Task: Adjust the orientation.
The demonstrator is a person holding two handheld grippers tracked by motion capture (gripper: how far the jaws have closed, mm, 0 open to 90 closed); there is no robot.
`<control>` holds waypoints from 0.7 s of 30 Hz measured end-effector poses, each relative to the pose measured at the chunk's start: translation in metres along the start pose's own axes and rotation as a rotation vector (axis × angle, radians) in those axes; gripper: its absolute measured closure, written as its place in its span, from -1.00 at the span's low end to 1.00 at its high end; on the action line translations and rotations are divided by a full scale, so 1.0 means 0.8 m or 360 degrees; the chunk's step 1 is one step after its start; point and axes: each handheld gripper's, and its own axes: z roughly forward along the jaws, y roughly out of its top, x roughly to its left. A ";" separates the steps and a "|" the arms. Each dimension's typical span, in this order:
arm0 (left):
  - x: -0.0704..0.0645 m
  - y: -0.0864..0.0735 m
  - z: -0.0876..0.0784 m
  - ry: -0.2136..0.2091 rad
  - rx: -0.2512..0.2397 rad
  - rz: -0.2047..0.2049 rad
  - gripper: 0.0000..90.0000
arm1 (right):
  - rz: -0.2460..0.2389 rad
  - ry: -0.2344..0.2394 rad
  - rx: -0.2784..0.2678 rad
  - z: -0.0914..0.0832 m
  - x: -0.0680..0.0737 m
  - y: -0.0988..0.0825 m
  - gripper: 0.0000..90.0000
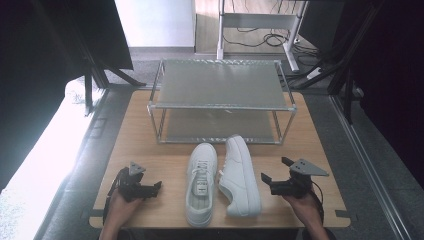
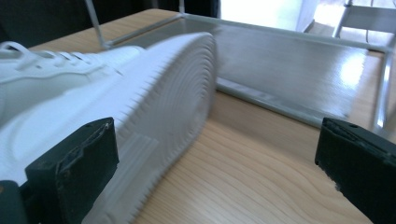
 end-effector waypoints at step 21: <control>0.000 0.000 0.000 0.0000 0.0000 0.0000 -1.00 | -0.0093 0.0110 0.0053 0.030 0.049 0.007 -1.00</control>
